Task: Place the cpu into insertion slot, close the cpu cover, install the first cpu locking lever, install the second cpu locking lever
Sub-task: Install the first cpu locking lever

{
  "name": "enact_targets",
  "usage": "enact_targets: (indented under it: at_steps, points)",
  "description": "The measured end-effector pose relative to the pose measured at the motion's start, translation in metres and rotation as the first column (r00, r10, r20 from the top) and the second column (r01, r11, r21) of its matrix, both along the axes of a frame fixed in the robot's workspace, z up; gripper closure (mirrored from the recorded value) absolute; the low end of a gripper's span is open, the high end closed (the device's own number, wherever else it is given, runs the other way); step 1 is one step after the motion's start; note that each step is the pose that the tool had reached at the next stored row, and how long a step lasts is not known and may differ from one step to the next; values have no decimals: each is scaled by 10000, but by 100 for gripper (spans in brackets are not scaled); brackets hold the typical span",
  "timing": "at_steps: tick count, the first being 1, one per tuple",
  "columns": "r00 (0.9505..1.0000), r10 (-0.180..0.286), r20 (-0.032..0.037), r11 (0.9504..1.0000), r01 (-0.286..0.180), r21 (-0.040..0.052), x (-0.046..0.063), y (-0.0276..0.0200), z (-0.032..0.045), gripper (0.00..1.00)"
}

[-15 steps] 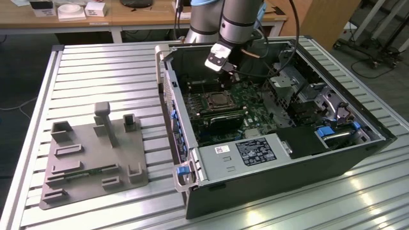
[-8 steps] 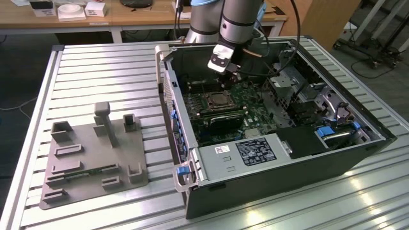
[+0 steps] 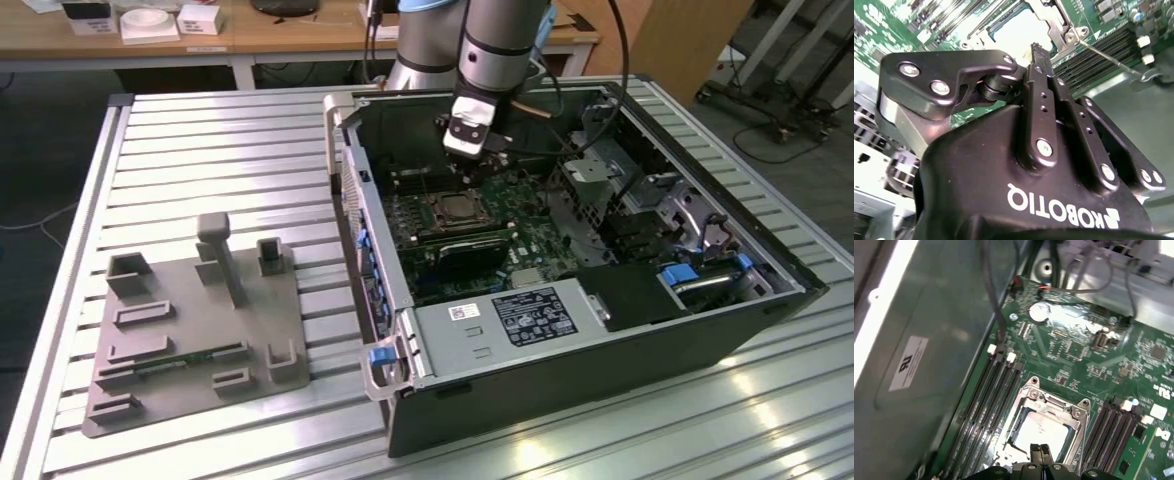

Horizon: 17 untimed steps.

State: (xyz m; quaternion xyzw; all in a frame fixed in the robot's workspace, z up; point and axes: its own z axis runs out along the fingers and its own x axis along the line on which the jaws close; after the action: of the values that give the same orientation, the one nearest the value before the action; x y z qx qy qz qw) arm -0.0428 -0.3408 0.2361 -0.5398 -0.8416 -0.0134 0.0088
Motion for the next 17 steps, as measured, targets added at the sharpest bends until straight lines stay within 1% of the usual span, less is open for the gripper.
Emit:
enact_targets:
  at_steps: [3,5,7,11,13,17]
  points:
    - [9985,539,0,9985,-539,-1,0,0,-4,90]
    - [9959,909,0,9959,-909,-1,0,0,-6,90]
    - [9919,1272,0,9919,-1272,-1,0,0,-9,90]
    - [9816,1908,0,9816,-1908,-1,-5,0,-14,90]
    - [9799,1993,0,9799,-1993,0,-31,0,-15,90]
    - [9791,2034,-2,9791,-2034,-3,-58,0,-8,90]
